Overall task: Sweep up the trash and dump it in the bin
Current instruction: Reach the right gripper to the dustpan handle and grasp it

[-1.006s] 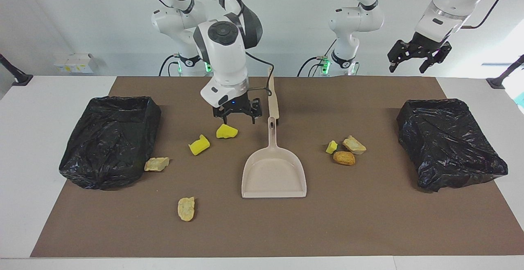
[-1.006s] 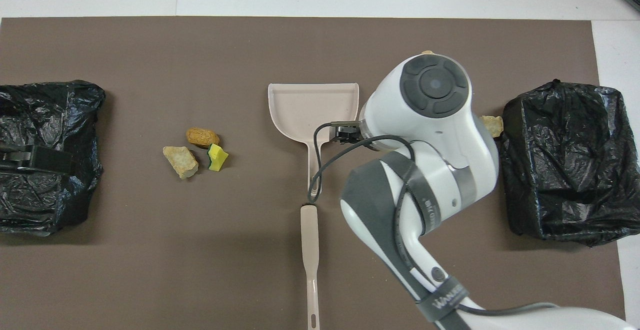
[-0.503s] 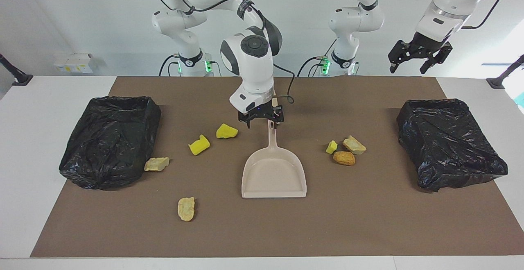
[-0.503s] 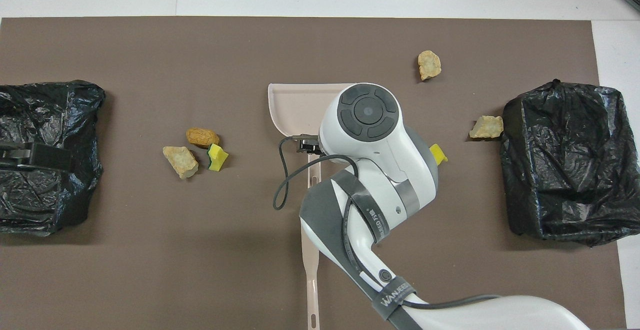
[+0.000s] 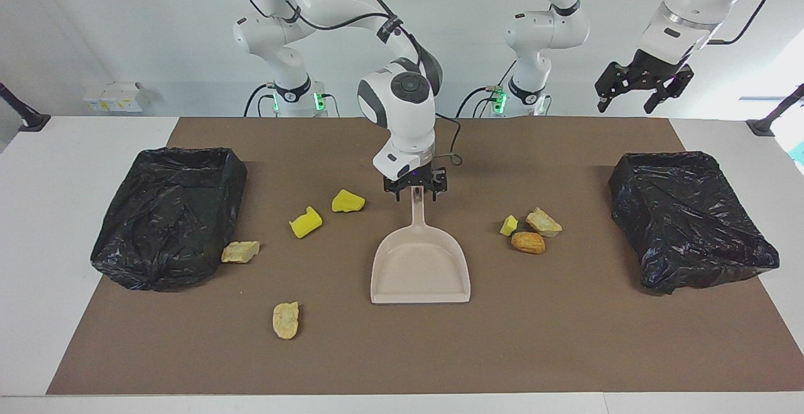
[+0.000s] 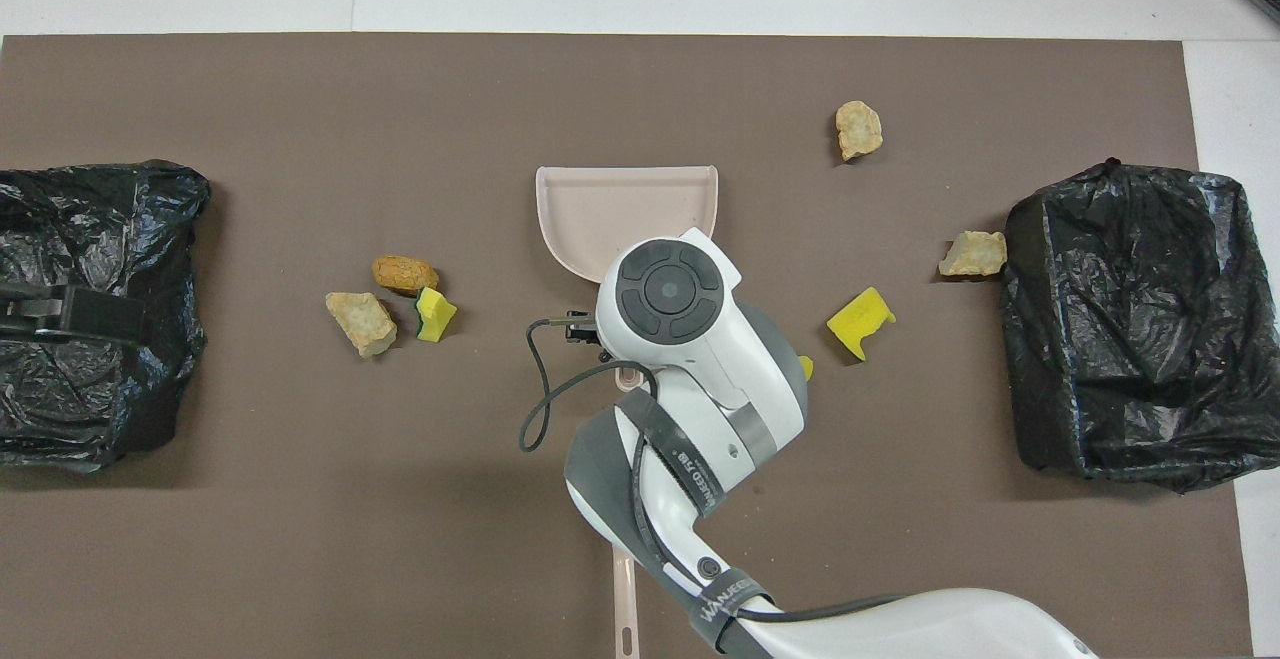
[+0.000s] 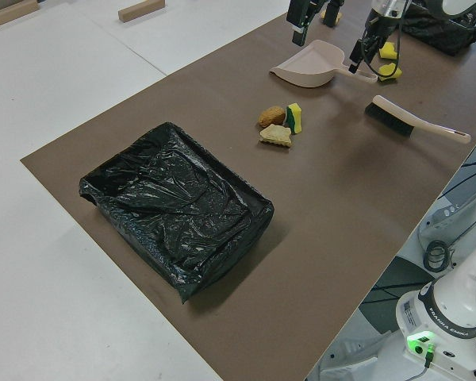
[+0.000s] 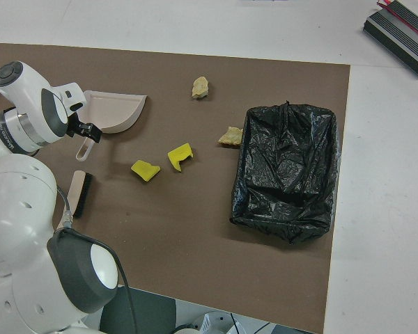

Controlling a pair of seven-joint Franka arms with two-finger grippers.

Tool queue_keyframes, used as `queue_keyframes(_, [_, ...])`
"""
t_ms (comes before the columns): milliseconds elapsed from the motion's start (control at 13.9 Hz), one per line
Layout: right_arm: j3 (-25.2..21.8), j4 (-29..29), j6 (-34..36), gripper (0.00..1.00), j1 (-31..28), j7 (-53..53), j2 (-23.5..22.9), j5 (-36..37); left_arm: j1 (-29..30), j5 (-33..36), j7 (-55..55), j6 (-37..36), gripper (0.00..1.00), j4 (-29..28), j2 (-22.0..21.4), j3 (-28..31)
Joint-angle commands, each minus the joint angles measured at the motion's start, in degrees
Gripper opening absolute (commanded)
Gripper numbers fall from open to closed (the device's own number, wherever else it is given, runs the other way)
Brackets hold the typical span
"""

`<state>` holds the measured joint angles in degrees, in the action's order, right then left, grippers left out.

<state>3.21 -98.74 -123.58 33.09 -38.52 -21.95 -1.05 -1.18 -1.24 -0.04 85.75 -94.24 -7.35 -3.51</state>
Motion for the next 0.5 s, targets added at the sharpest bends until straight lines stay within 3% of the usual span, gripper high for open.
queue_keyframes(0, [-0.1,-3.2,-2.9,0.66,0.4,-1.2,0.3,-0.2,-0.4,-0.7,0.2,1.2,1.00,-1.9,-1.6,0.3])
queue_keyframes(144, [-0.1,-3.8,-3.2,0.47,0.5,-1.2,0.5,-0.2,-0.4,-0.7,0.2,1.2,1.00,-1.9,-1.6,0.3])
queue_keyframes(288, [-0.1,-3.9,-3.0,0.38,0.5,-1.1,0.6,-0.1,-0.3,-0.7,0.2,1.1,1.00,-2.0,-1.6,0.3])
queue_keyframes(431, [-0.1,-3.1,-2.0,0.07,1.3,-1.0,0.6,1.0,-0.4,-0.8,0.2,1.1,1.00,-2.0,-1.6,0.3])
